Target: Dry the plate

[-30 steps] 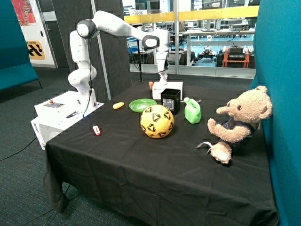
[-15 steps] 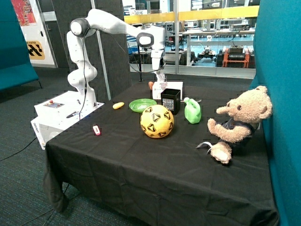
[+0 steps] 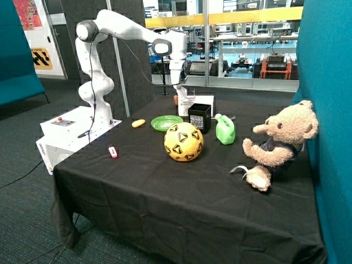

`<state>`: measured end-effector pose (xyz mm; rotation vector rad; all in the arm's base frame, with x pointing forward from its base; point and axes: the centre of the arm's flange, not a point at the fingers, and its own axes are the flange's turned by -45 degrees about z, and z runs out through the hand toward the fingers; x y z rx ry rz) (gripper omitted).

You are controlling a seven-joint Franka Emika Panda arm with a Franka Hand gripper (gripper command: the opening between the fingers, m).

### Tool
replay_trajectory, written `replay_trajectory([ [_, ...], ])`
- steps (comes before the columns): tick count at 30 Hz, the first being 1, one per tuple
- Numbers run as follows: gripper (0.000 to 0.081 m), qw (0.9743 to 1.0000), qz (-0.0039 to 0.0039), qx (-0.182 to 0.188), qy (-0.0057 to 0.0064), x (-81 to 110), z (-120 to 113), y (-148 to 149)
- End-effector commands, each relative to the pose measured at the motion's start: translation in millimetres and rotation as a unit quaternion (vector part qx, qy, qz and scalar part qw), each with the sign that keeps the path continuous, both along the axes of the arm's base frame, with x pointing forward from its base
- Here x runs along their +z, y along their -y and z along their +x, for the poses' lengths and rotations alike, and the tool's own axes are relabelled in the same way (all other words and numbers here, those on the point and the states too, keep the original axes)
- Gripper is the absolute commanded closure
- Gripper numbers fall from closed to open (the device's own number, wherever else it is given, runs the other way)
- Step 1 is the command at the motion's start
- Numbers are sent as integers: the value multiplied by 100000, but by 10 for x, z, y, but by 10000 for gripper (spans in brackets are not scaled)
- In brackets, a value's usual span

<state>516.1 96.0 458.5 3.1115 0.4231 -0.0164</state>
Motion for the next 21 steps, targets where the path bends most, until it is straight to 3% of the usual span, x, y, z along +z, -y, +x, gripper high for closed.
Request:
replay_trajectory([
  [1,808,99995,144,854,506,-166,-119,467],
  [11,808,99990,146,1279,505,-336,-242,809],
  [21,808,99993,145,1103,505,-559,-384,957],
])
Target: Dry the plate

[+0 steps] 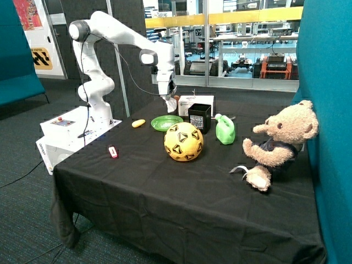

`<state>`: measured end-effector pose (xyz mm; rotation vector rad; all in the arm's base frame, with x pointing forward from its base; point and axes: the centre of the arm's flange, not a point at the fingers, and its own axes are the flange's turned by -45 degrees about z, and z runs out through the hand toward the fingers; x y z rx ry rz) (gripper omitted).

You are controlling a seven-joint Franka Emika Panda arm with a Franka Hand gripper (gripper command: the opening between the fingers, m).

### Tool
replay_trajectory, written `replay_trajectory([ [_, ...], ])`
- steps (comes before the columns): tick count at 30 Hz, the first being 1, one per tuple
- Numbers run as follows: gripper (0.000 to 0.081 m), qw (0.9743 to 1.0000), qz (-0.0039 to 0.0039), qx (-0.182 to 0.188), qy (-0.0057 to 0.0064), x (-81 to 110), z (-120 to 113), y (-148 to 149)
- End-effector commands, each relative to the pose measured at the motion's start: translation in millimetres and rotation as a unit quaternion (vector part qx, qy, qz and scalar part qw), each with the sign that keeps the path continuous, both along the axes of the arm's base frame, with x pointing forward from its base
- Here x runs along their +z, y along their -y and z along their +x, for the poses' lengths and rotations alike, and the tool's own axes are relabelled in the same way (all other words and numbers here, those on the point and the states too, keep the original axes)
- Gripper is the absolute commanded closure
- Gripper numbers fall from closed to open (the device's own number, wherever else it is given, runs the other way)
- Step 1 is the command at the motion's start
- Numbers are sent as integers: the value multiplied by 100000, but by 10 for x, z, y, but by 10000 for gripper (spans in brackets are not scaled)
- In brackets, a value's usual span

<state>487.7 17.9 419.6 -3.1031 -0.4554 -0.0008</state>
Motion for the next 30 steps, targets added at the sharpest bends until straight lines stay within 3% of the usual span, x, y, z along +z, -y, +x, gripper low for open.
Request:
replay_trajectory([
  [1,808,99999,-265,-459,10,-257,-122,201],
  [7,808,99995,-265,-939,9,-479,-187,302],
  [30,808,99996,-265,863,14,-903,-436,435],
])
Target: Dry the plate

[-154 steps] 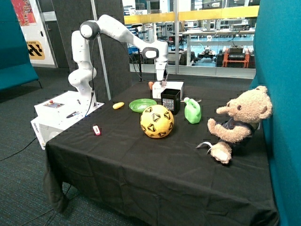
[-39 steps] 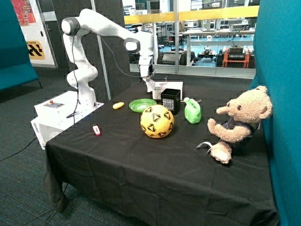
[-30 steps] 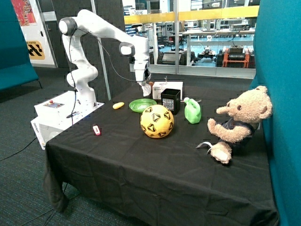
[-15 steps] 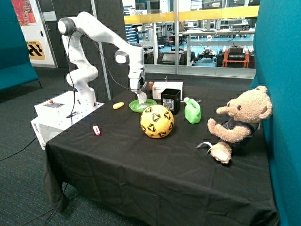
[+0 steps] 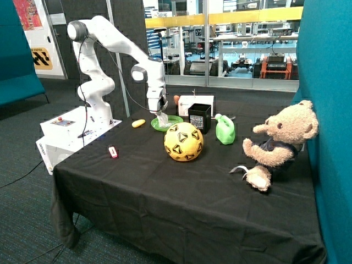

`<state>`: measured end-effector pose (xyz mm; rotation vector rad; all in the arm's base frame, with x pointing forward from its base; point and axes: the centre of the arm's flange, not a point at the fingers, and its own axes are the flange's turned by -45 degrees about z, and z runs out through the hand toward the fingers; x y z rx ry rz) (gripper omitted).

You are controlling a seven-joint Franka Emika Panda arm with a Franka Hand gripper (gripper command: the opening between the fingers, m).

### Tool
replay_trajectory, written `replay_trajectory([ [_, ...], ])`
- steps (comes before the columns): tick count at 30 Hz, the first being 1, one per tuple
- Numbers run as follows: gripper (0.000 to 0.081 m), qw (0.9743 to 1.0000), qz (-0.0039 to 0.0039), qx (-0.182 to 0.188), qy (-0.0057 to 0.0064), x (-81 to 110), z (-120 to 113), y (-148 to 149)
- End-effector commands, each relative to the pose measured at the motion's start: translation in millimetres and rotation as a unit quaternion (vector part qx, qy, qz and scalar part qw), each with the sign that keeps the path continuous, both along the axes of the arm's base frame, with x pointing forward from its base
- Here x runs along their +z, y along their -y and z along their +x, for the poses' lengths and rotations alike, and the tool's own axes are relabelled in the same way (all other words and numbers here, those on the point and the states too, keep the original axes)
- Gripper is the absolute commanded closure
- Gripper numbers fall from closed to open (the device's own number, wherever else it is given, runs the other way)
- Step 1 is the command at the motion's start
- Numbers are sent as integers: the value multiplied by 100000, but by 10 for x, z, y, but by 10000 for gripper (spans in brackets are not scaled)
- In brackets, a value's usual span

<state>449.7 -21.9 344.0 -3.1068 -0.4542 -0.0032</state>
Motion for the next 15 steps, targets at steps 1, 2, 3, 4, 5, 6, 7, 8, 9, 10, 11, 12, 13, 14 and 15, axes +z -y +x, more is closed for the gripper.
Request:
replay_trajectory([
  [1,808,99990,-102,1406,-87,-160,-80,29],
  [2,808,99984,-103,1782,-87,-174,-113,18],
  [3,808,99980,-103,1981,-87,-188,-143,7],
  [4,808,99979,-103,2061,-87,-198,-168,-2],
  [5,808,99978,-103,2084,-87,-206,-188,-9],
  [6,808,99979,-103,2067,-87,-213,-208,-15],
  [7,808,99978,-103,2081,-87,-218,-221,-18],
  [8,808,99982,-103,1897,-87,-223,-239,-22],
  [9,808,99986,-103,1667,-87,-231,-266,-25],
  [10,808,99988,-102,1532,-87,-240,-298,-34],
  [11,808,99987,-103,1576,-87,-246,-319,-41],
  [12,808,99986,-103,1682,-87,-251,-335,-51],
  [13,808,99983,-103,1860,-87,-254,-348,-64],
  [14,808,99974,-103,2267,-87,-257,-360,-80],
  [15,808,99966,-103,2595,-86,-258,-372,-103],
])
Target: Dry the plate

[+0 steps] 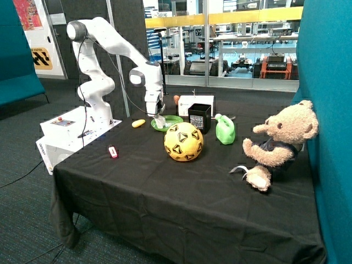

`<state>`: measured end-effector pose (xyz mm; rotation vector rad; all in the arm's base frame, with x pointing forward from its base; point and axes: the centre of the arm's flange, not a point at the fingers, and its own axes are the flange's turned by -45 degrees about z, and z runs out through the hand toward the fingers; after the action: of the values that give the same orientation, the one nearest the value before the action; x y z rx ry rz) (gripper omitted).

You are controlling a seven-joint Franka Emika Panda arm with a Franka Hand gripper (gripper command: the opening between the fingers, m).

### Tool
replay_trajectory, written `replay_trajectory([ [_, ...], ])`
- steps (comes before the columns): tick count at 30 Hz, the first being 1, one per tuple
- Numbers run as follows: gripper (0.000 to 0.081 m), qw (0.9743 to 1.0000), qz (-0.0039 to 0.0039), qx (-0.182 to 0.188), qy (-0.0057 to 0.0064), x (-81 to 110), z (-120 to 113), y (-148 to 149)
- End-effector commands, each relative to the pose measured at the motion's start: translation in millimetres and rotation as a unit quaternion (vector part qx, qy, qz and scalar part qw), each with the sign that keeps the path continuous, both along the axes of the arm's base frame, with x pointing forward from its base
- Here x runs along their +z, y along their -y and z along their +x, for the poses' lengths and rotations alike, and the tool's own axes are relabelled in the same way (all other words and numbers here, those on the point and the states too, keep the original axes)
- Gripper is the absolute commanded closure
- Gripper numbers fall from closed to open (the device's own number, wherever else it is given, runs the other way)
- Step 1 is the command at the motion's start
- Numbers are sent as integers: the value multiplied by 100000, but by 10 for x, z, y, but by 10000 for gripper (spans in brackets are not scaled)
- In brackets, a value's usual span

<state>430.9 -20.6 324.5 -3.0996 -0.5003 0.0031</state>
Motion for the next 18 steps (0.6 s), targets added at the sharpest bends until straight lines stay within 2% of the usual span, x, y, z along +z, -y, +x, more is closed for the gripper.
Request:
replay_trajectory([
  [1,808,99993,-74,1194,113,-64,-192,-105],
  [10,808,99905,-71,4349,115,-53,-265,-411],
  [18,808,99786,-68,6543,117,-71,-232,-698],
])
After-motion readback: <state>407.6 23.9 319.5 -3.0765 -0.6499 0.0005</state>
